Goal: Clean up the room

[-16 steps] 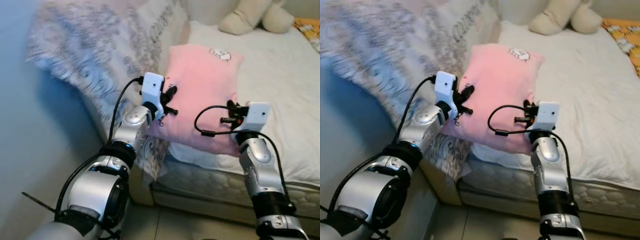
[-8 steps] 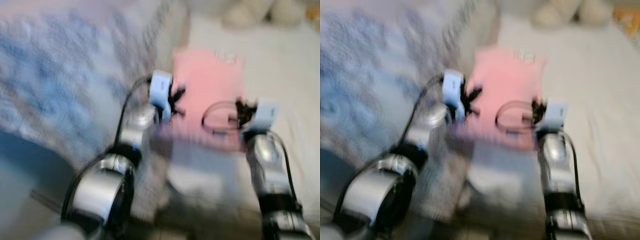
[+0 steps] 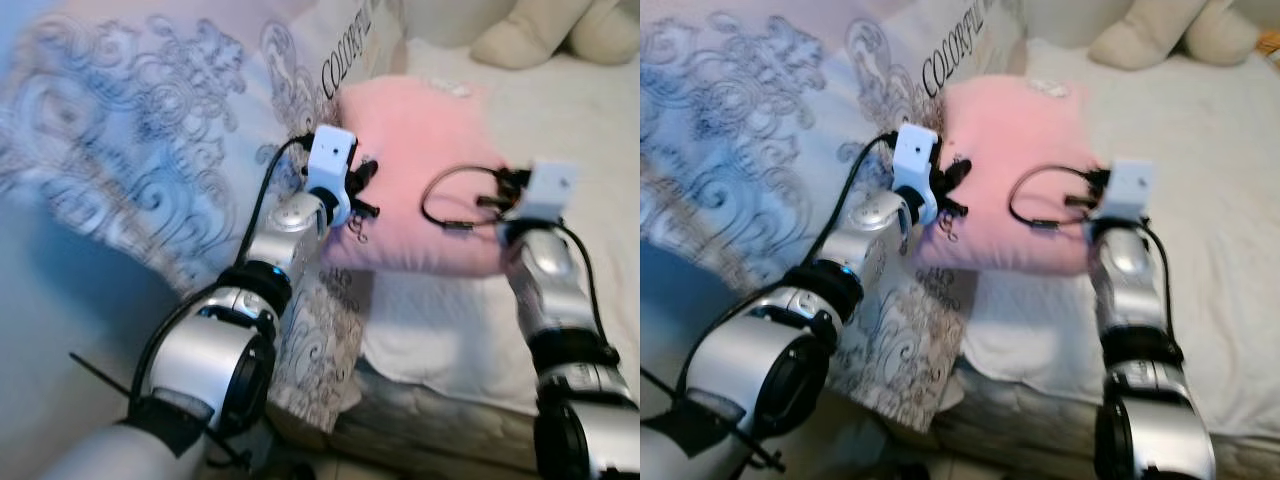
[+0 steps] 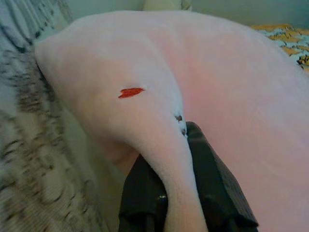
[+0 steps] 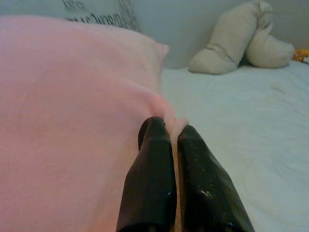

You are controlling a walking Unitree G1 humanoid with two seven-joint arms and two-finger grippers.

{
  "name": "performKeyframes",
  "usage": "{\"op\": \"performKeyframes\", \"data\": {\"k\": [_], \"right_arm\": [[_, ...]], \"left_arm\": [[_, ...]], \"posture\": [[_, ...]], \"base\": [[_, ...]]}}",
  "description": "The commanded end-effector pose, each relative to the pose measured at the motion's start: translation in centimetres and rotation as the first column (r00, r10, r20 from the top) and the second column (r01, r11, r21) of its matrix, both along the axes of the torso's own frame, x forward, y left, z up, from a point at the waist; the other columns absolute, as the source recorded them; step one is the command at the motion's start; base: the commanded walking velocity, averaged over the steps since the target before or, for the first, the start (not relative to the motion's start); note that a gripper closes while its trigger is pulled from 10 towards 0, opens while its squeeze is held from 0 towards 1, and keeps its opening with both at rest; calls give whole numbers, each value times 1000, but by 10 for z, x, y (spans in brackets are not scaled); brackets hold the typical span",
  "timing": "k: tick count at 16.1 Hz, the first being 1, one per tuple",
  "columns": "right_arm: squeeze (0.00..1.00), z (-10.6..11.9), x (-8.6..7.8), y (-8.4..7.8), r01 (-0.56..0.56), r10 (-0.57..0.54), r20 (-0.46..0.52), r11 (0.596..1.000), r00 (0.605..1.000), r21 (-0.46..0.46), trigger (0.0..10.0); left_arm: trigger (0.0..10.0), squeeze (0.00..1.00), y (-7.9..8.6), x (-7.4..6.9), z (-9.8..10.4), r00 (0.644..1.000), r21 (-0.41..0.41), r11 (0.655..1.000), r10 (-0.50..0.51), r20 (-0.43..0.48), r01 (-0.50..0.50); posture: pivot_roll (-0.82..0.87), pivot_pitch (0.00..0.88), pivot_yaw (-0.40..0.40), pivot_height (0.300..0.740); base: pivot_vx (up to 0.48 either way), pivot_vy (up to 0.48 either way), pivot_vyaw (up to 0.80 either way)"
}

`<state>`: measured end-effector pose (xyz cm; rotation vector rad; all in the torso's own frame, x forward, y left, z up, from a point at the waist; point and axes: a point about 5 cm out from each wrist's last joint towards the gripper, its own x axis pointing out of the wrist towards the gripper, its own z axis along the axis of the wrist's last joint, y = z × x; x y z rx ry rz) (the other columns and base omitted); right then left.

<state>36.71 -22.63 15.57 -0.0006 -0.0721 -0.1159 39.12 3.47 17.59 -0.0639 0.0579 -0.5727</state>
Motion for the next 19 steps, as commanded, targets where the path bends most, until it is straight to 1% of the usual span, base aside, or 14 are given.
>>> {"op": "performKeyframes", "data": {"k": [1, 2, 3, 5, 7, 9, 11, 13, 14, 15, 16, 17, 18, 19], "right_arm": [[71, 3, 1, -5, 27, -27, 14, 1000, 1000, 15, 10000], [71, -10, 0, -5, 34, -33, -40, 999, 999, 33, 10000], [71, -14, -1, -6, 39, -37, -56, 999, 998, 38, 10000], [55, -26, -4, -8, 72, -69, -91, 997, 993, 33, 10000], [59, -34, -7, -9, 102, -101, -103, 995, 990, 7, 10000], [59, -38, -8, -5, 104, -105, -114, 995, 988, -12, 10000], [47, -43, -8, -2, 94, -97, -131, 995, 987, -26, 10000], [55, -45, -8, -1, 93, -96, -131, 995, 987, -28, 10000], [55, -42, -11, -1, 107, -109, -100, 994, 989, -27, 10000], [55, -34, -24, -3, 151, -151, -7, 988, 988, -33, 10000], [55, -24, -47, 2, 164, -159, 78, 984, 984, -65, 10000], [59, -18, -63, 5, 169, -159, 121, 982, 980, -83, 10000], [55, -17, -78, 3, 213, -202, 135, 974, 970, -73, 10000], [55, -16, -88, 0, 242, -232, 140, 968, 963, -65, 10000]], "left_arm": [[10000, 0, 10, 6, 6, 999, 18, 999, 44, 7, -44], [10000, 0, 6, 3, -3, 998, 45, 997, 57, -17, -56], [10000, 0, 5, 2, -5, 998, 50, 997, 63, -26, -62], [10000, 0, 2, -1, -12, 997, 54, 997, 64, -49, -61], [10000, 0, -7, -5, -18, 998, 92, 995, 30, -47, -25], [10000, 0, -19, -9, -19, 999, 122, 992, -13, -34, 17], [10000, 0, -25, -11, -19, 999, 116, 993, -14, -42, 19], [10000, 0, -25, -11, -20, 999, 106, 994, -3, -44, 8], [10000, 0, -23, -10, -18, 999, 83, 997, 0, -35, 3], [10000, 0, -19, -8, -10, 1000, 46, 999, -14, 14, 13], [10000, 0, -17, -11, -3, 995, 22, 999, -45, 91, 43], [10000, 0, -17, -15, -1, 989, 10, 998, -67, 135, 66], [10000, 0, -14, -24, -3, 986, -22, 997, -63, 155, 67], [10000, 0, -12, -30, -5, 986, -42, 997, -56, 156, 63]], "posture": [[-77, 0, 105, 736], [-68, 0, 101, 736], [-68, 0, 101, 736], [-73, 63, 110, 736], [-89, 110, 120, 736], [-100, 145, 123, 736], [-109, 172, 117, 736], [-109, 167, 108, 736], [-102, 151, 100, 736], [-96, 129, 92, 736], [-81, 79, 82, 736], [-80, 61, 81, 736], [-78, 32, 75, 736], [-77, 24, 73, 736]], "base": [[0, 0, 0], [0, 0, 0], [0, 0, 0], [0, 0, 0], [0, 0, 0], [0, 0, 0], [0, 0, 0], [0, 0, 0], [0, 0, 0], [0, 0, 0], [0, 0, 0], [0, 0, 0], [0, 0, 0], [0, 0, 0]]}}
